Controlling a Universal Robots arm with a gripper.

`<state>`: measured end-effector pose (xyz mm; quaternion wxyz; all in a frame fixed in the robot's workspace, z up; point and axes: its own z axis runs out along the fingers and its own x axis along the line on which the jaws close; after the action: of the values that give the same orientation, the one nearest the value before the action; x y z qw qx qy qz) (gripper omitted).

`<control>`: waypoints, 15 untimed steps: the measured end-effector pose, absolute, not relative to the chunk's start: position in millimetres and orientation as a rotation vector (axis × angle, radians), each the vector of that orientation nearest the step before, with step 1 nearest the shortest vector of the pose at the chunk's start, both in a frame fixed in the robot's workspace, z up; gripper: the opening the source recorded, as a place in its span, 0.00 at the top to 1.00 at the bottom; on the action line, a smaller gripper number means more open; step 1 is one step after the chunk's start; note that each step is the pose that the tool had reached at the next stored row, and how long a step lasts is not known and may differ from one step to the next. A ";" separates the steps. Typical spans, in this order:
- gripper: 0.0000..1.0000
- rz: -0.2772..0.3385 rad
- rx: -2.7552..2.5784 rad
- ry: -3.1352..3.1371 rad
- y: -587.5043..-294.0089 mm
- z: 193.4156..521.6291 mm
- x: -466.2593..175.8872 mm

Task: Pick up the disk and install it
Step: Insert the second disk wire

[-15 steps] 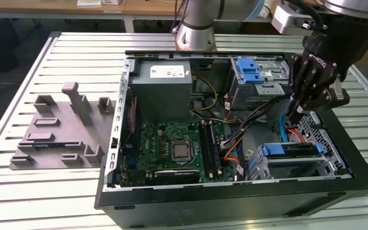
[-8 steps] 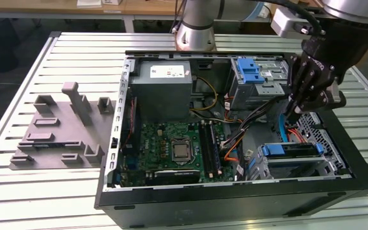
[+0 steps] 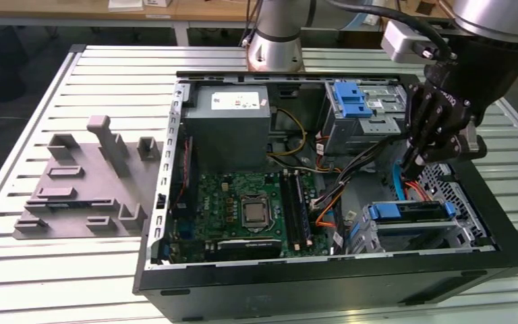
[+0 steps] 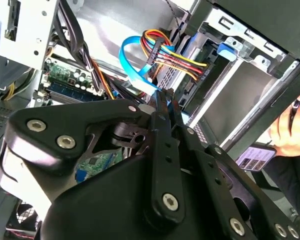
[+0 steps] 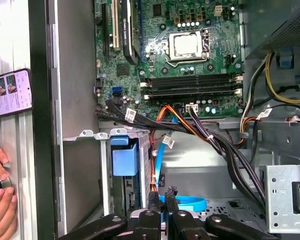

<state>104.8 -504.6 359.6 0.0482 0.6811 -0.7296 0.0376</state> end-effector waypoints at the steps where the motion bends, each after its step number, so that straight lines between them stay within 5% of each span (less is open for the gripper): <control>1: 0.84 0.115 2.077 -2.225 -504.9 359.1 104.8; 15: 0.84 0.111 2.080 -2.228 -512.4 344.7 104.8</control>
<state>104.8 -512.4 344.7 0.0460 0.6812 -0.7298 0.0362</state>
